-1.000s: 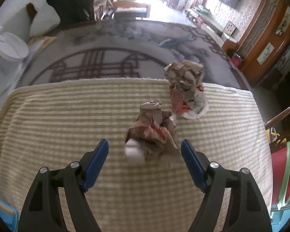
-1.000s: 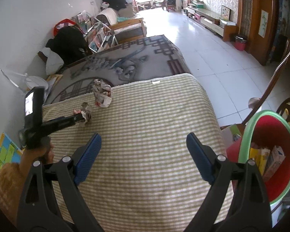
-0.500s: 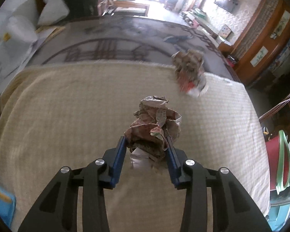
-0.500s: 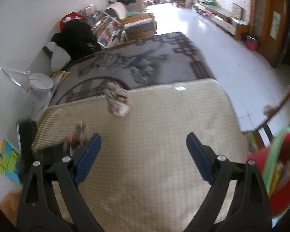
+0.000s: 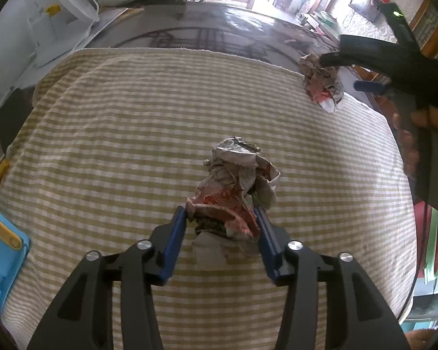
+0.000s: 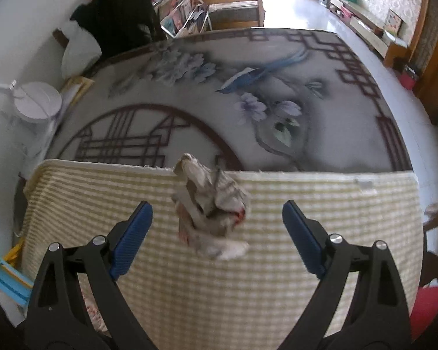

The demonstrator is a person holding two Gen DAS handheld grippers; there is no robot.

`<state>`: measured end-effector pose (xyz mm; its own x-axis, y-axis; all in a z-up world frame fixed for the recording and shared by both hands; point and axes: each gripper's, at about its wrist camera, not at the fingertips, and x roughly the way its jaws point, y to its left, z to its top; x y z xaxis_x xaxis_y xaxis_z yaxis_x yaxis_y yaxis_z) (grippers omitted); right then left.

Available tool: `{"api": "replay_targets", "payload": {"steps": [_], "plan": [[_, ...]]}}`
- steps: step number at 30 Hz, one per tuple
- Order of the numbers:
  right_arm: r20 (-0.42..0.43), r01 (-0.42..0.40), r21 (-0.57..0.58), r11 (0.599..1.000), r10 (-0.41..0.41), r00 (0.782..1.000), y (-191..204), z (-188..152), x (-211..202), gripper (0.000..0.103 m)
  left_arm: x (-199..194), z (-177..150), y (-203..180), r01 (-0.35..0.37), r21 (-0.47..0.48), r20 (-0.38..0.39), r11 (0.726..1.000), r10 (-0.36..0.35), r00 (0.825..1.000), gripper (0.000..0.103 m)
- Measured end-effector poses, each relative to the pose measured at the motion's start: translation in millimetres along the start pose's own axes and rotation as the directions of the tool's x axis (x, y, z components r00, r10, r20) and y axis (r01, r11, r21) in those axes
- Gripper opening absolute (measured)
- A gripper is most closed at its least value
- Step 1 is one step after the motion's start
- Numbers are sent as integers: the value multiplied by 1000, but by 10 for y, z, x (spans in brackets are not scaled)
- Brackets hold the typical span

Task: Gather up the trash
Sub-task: 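Grasp the brown paper wad with the left tool while the right tool grasps the white paper wad, then lift both paper wads and carry them toward the red bucket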

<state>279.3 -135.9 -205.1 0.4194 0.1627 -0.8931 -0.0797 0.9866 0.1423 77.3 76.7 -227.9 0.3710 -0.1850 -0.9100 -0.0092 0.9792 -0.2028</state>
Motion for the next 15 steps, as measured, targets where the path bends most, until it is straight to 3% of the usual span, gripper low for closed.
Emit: {"api": "replay_targets", "payload": {"steps": [4, 8, 10, 13, 15], "plan": [[-36, -9, 7, 1000, 9, 999, 46, 31, 169, 89, 50, 28, 3, 9, -4, -9, 1000, -10, 1000, 52], [-62, 40, -38, 998, -42, 997, 97, 42, 288, 88, 56, 57, -11, 9, -1, -8, 1000, -9, 1000, 52], [-70, 46, -60, 997, -50, 996, 99, 50, 305, 76, 66, 66, -9, 10, -3, -9, 1000, -10, 1000, 52], [-86, 19, -66, 998, -25, 996, 85, 28, 291, 50, 93, 81, -7, 6, -14, -12, 1000, -7, 1000, 56], [-90, -9, -53, 999, 4, 996, 70, 12, 264, 48, 102, 92, -23, 5, -9, -14, 1000, -5, 1000, 56]]}}
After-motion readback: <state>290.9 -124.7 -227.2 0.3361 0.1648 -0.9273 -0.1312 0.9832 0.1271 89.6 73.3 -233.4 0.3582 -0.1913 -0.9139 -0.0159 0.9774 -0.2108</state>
